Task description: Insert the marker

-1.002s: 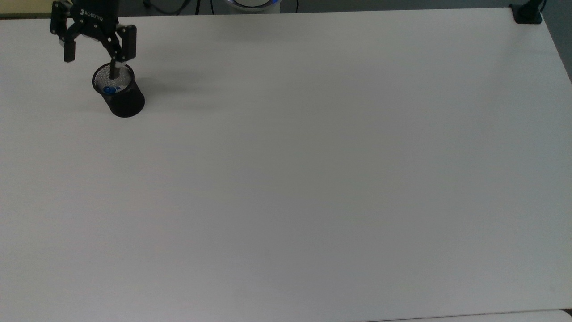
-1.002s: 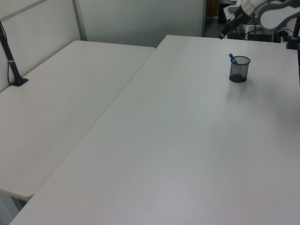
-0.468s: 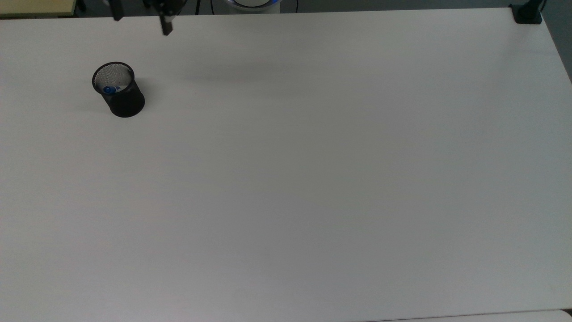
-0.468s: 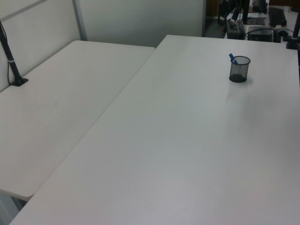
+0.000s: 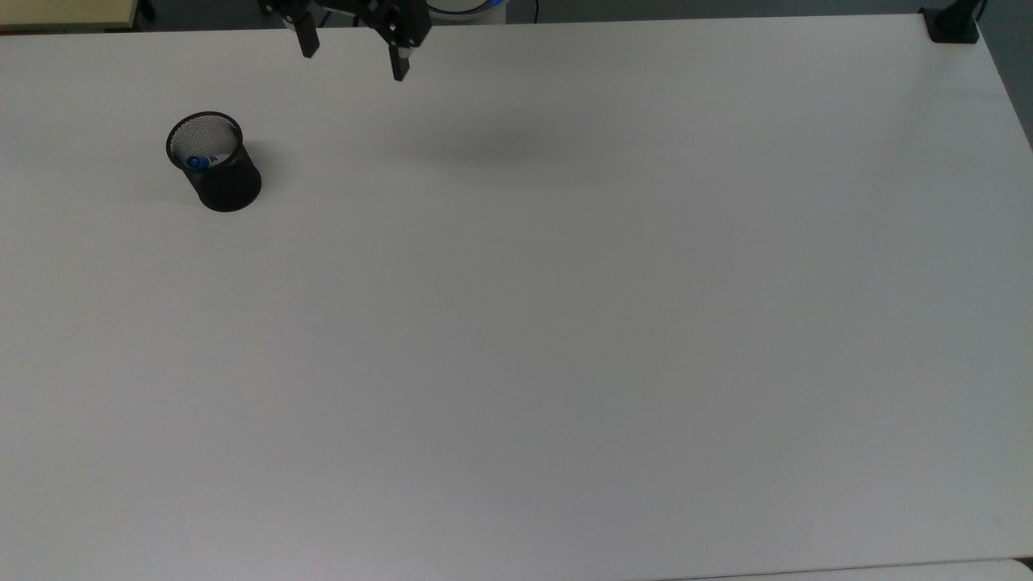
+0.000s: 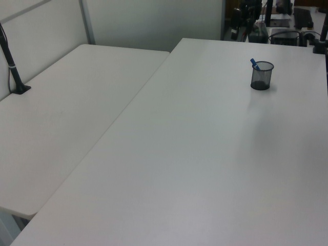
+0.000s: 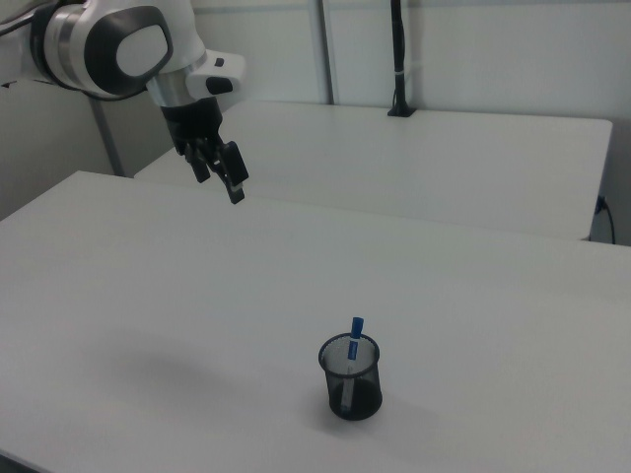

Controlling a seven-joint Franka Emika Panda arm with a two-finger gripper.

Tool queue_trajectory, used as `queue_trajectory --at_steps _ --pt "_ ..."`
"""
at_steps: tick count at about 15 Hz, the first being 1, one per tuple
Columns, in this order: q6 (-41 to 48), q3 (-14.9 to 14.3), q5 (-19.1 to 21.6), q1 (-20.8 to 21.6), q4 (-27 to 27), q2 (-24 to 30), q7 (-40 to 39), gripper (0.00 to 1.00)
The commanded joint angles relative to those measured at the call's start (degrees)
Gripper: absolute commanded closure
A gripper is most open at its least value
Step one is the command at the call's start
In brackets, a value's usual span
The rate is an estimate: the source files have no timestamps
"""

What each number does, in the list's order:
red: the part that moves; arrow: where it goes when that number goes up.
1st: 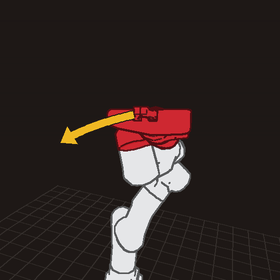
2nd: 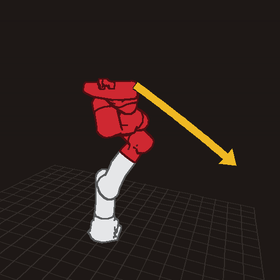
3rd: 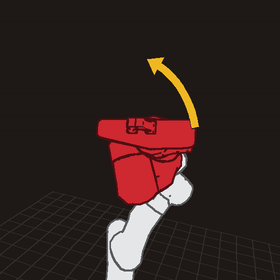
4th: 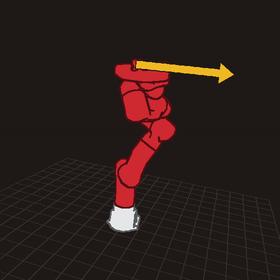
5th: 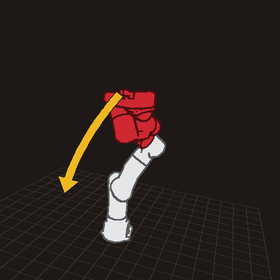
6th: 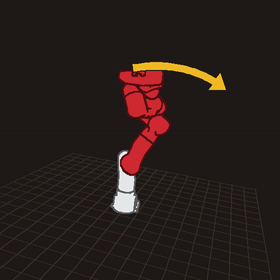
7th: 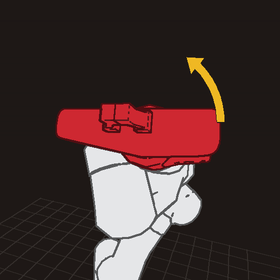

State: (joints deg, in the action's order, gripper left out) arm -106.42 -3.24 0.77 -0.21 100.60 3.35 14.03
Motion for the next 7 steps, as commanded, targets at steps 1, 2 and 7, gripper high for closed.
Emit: queue_trajectory --at_steps 1,2,7 --pt "1.5 -4.3 -3.0 5.8 -2.1 -3.3 -3.6 0.0" --pt "1.7 -4.3 -3.5 5.9 -3.4 -4.4 -4.9 0.0" --pt "7.1 -4.3 -4.0 5.1 -7.7 -6.2 -11.2 0.0"
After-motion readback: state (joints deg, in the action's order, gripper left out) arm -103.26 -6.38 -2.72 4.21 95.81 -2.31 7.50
